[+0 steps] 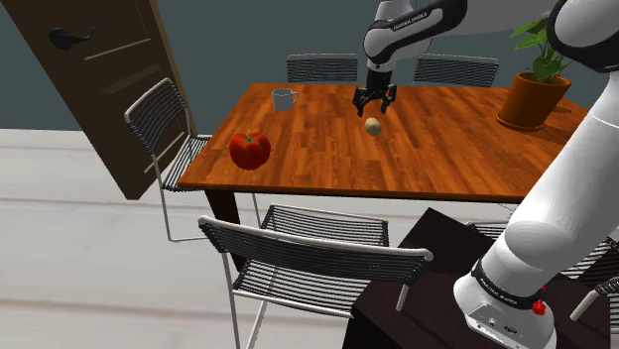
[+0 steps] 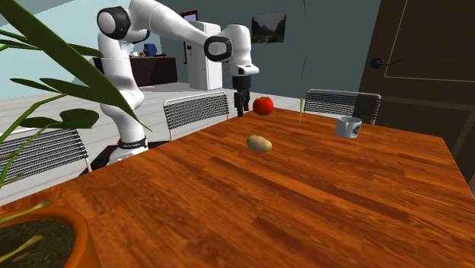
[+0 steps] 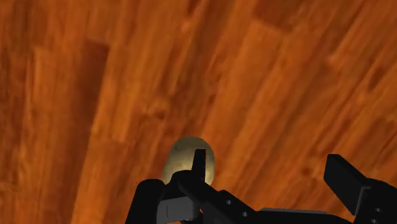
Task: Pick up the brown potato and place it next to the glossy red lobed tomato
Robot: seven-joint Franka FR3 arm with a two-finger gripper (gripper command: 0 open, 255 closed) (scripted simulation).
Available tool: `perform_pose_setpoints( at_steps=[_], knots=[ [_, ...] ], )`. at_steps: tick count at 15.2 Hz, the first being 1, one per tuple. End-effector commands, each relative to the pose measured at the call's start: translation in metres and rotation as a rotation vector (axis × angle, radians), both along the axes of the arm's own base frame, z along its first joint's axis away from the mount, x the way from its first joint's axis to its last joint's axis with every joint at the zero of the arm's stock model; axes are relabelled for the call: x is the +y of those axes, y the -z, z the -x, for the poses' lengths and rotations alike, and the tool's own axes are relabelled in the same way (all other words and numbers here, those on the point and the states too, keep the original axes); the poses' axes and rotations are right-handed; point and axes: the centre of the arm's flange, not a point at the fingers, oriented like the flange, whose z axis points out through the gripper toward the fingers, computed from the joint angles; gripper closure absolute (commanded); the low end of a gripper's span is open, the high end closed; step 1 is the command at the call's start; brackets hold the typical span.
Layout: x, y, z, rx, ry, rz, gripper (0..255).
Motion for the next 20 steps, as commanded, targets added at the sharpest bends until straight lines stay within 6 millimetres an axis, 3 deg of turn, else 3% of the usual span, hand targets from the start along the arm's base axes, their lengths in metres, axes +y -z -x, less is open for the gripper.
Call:
perform_pose_setpoints(
  at_steps=[1,8,15,20],
  knots=[
    [-0.022,0.017,-0.012,0.011,0.034,0.001,0],
    [-0.091,0.066,-0.038,0.046,0.148,0.000,0],
    [-0.093,0.103,-0.038,0.046,0.148,0.000,0],
    [-0.093,0.106,-0.038,0.046,0.148,0.000,0]
  ],
)
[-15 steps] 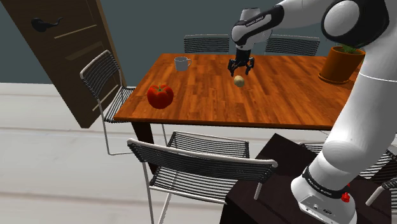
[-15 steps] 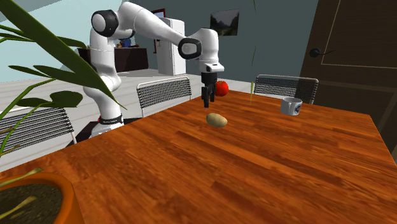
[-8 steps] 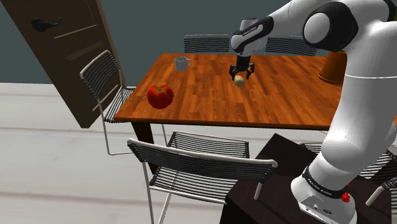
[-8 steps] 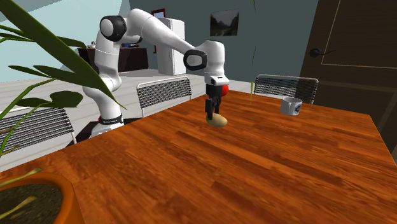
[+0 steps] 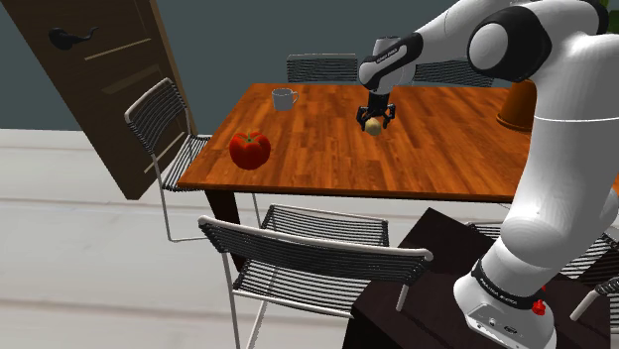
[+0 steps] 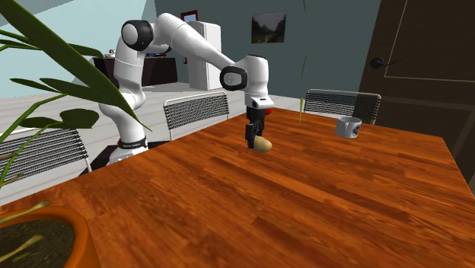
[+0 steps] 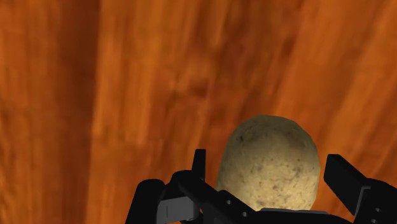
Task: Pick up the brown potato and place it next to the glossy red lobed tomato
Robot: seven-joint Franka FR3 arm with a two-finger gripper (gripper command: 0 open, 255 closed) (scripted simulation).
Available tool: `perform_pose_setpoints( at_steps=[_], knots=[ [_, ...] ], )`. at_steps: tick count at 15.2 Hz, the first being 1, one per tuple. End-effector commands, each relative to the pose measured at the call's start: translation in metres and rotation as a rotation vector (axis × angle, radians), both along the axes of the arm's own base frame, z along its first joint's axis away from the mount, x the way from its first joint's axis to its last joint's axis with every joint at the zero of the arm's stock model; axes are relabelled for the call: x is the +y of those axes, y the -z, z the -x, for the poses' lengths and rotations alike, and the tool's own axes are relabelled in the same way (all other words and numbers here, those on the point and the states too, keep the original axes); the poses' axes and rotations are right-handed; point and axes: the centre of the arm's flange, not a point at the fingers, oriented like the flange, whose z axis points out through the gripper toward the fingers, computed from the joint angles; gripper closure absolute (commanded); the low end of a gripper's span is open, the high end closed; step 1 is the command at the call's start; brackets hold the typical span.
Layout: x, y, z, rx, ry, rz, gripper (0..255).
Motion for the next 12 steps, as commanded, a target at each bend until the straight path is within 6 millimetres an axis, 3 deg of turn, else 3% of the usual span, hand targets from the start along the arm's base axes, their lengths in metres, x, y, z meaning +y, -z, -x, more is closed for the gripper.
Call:
perform_pose_setpoints(
  at_steps=[1,3,4,12],
  knots=[
    [0.0000,0.0002,-0.0001,0.000,0.000,0.000,0],
    [0.0000,0.0002,-0.0001,0.000,0.000,0.000,0],
    [0.0000,0.0002,-0.0001,0.000,0.000,0.000,255],
    [0.0001,0.0003,-0.0001,0.000,0.000,0.000,255]
  ],
)
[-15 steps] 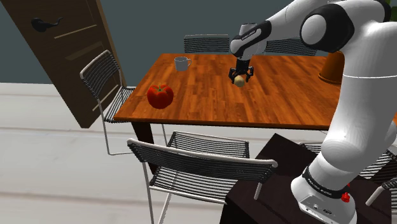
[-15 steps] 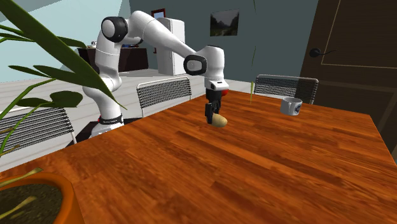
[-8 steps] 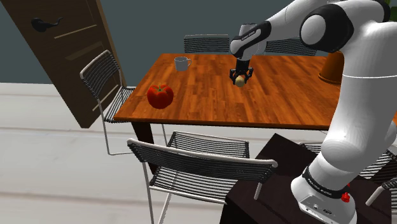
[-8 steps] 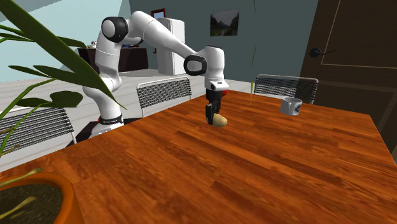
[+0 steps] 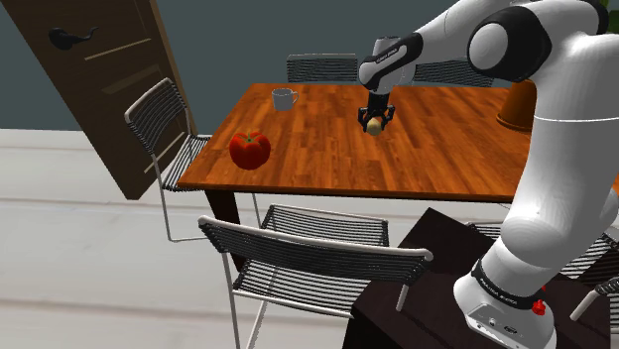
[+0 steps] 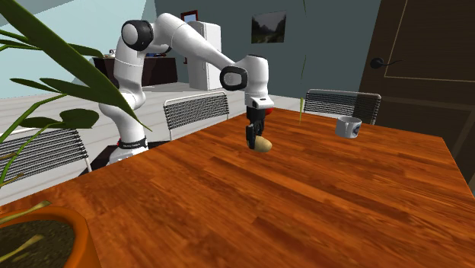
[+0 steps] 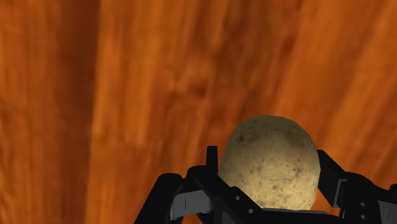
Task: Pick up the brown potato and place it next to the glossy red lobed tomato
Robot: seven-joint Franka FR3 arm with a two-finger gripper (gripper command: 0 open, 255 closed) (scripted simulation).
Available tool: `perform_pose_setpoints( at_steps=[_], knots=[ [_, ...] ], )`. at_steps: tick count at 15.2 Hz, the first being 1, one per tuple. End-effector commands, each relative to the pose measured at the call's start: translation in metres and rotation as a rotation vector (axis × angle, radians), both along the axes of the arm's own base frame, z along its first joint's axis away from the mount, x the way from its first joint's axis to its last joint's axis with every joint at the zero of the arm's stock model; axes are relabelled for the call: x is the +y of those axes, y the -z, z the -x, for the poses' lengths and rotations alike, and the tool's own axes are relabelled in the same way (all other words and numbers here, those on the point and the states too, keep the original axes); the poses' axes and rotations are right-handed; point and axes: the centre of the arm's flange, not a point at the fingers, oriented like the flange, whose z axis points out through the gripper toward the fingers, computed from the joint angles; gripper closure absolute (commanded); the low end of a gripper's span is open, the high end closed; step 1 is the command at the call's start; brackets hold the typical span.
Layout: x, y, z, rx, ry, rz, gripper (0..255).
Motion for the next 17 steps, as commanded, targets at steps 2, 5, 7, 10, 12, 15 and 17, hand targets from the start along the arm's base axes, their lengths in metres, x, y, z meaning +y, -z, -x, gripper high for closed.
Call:
perform_pose_setpoints(
  at_steps=[2,5,7,10,12,15,17],
  knots=[
    [0.000,-0.005,0.000,0.001,0.000,0.000,255],
    [0.000,-0.021,0.000,0.001,0.000,0.000,255],
    [0.000,-0.031,0.000,0.001,0.000,0.000,255],
    [0.000,-0.047,0.000,0.001,0.000,0.000,255],
    [0.000,-0.058,0.000,0.001,0.000,0.000,255],
    [0.000,-0.074,0.000,0.001,0.000,0.000,255],
    [0.000,-0.084,0.000,0.001,0.000,0.000,255]
  ],
)
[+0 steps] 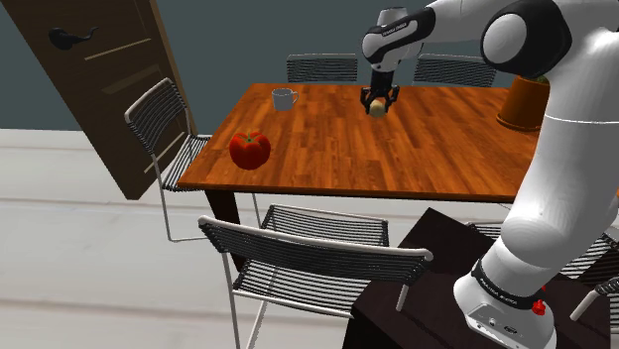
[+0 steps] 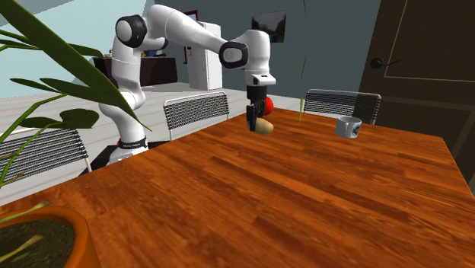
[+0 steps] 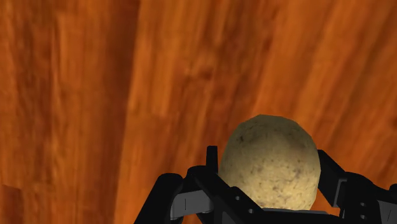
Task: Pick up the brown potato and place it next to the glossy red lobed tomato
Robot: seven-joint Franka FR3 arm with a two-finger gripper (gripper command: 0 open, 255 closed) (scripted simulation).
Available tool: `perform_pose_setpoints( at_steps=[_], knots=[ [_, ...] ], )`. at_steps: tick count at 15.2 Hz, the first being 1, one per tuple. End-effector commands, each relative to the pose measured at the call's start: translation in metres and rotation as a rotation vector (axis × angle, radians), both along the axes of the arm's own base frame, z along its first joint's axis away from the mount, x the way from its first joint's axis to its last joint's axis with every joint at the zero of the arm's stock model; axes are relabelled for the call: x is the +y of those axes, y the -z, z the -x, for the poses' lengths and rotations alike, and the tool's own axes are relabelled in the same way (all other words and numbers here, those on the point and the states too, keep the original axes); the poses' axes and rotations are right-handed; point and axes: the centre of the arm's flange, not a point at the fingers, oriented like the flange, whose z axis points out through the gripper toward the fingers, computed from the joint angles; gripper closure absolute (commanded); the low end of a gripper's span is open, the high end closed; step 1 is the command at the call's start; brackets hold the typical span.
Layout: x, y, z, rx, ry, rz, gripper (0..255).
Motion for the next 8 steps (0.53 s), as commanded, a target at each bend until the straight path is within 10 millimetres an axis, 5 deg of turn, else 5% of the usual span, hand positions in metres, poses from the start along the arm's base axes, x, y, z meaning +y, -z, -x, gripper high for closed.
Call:
perform_pose_setpoints(
  at_steps=[1,8],
  knots=[
    [0.000,-0.010,0.000,0.000,0.000,0.000,255],
    [0.000,-0.047,0.000,0.000,0.000,0.000,255]
  ],
)
